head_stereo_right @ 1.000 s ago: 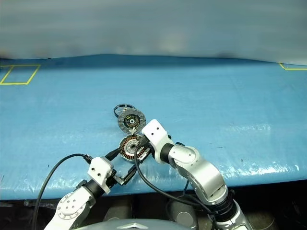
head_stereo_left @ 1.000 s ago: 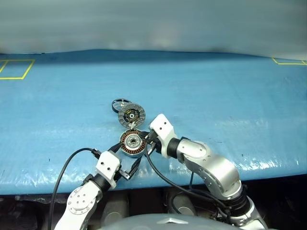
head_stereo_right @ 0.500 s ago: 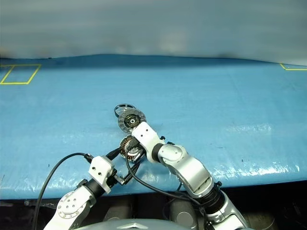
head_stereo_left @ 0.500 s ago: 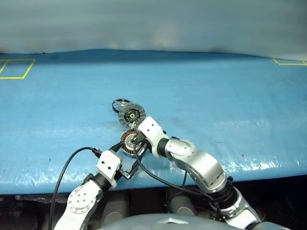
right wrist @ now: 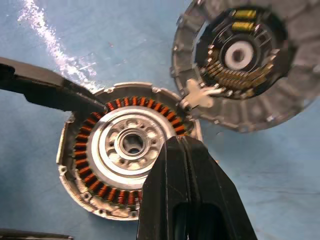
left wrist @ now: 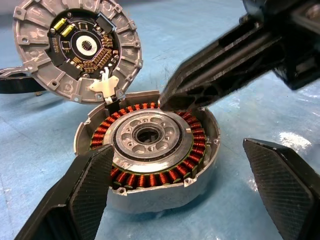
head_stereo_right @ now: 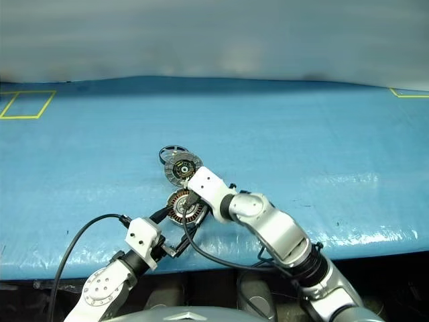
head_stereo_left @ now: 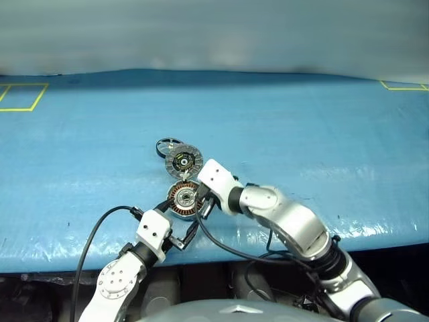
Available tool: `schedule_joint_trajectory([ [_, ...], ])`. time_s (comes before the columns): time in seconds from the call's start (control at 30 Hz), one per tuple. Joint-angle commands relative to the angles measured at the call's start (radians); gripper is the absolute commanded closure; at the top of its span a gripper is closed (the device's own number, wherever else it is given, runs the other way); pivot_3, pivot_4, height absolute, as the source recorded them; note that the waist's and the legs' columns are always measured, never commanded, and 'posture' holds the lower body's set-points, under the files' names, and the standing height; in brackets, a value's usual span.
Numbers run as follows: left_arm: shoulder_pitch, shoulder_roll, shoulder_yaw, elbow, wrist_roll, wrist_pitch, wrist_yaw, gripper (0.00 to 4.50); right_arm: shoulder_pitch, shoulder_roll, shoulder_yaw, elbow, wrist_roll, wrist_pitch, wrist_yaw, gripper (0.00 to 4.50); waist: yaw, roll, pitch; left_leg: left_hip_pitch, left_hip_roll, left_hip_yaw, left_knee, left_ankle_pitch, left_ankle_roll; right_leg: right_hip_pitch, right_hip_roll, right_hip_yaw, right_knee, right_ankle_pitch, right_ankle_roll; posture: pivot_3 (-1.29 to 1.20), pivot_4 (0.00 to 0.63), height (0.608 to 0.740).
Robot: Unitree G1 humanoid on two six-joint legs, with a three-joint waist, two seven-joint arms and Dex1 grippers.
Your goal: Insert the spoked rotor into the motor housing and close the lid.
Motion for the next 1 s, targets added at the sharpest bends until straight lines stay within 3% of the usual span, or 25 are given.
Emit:
schedule_joint_trajectory([
  [0.03,-0.01,-0.009,-0.013,0.009,0.003,-0.027,-0.003,0.0,-0.141,-0.015,-0.057,0.057,-0.004,-0.076,0.061,4.47,-0.001,0.0,0.0,0.0,0.0,0.0,0.0,0.0,0.0,0.0,0.0,0.0,0.0,0.0,0.0,0.0,0.15,0.74],
  [0.27,-0.026,-0.029,-0.025,0.053,0.014,-0.08,0.009,0.0,-0.426,-0.05,-0.014,0.475,-0.095,-0.326,0.229,4.47,0.0,0.0,0.0,0.0,0.0,0.0,-0.001,-0.001,0.002,0.0,0.0,0.0,-0.001,0.0,0.0,0.0,0.15,0.74],
  [0.67,0.008,-0.051,-0.054,0.064,0.053,-0.12,0.039,0.0,-0.757,0.216,0.027,1.381,-0.271,-0.758,0.415,4.47,-0.011,0.003,0.002,0.0,0.0,0.003,-0.002,-0.002,0.004,-0.001,0.0,0.002,0.0,0.001,0.0,0.0,0.15,0.74],
  [1.0,0.066,-0.044,-0.05,0.022,0.083,-0.134,0.07,0.0,-0.837,0.317,0.002,1.684,-0.384,-0.959,0.451,4.47,-0.013,0.004,0.003,0.0,0.0,0.003,-0.003,-0.003,0.004,-0.002,0.0,0.002,0.0,0.0,-0.002,0.0,0.15,0.74],
])
